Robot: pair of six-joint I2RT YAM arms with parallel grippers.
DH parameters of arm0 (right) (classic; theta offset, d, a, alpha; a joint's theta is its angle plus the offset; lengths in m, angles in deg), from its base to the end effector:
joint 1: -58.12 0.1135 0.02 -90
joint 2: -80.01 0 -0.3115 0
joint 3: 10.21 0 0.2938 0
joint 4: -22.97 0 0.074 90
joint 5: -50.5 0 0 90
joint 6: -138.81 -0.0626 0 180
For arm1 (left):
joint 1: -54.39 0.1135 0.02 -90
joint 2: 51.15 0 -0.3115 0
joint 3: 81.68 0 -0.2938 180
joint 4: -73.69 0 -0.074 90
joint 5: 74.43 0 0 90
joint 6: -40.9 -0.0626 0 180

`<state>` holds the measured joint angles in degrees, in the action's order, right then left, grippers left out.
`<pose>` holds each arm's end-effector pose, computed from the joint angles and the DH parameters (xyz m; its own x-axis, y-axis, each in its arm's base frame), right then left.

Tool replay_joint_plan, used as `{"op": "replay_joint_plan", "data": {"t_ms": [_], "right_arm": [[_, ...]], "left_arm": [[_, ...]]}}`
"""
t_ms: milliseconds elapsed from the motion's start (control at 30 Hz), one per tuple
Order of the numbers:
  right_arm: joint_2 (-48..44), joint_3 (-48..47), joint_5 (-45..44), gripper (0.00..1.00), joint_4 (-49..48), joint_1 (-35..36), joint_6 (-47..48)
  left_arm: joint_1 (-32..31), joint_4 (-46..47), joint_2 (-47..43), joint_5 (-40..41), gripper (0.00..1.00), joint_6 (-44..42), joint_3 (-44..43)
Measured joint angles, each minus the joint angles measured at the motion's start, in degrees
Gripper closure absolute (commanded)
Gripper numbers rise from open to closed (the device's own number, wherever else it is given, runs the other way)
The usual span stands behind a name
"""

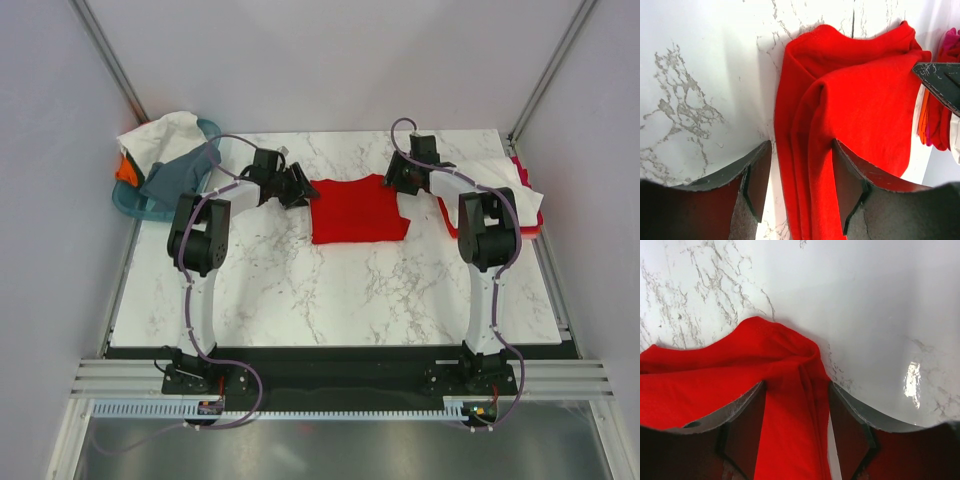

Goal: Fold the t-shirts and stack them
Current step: Neatly place the folded tshirt to the corner

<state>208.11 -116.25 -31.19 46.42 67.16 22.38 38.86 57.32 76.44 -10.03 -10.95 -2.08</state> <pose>0.5711 0.1000 0.1513 -0.7446 0.3275 -0.5816 0.0848 0.9107 0.4042 0.5380 -0.1776 0.1362 -0.8576 -0.3399 -0.3859 0.0170 0.7314 -0.6818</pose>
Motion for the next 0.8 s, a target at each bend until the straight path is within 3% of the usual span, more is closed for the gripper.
{"op": "replay_joint_plan", "data": {"t_ms": [433, 800], "right_arm": [[-1.14, -0.42, -3.21, 0.33, 3.23, 0.48, 2.34], [-2.25, -0.63, -3.39, 0.41, 4.07, 0.22, 2.38]], "left_arm": [[-0.33, 0.04, 0.0, 1.03, 0.32, -0.02, -0.7], [-0.37, 0.02, 0.0, 1.33, 0.39, -0.02, -1.62]]}}
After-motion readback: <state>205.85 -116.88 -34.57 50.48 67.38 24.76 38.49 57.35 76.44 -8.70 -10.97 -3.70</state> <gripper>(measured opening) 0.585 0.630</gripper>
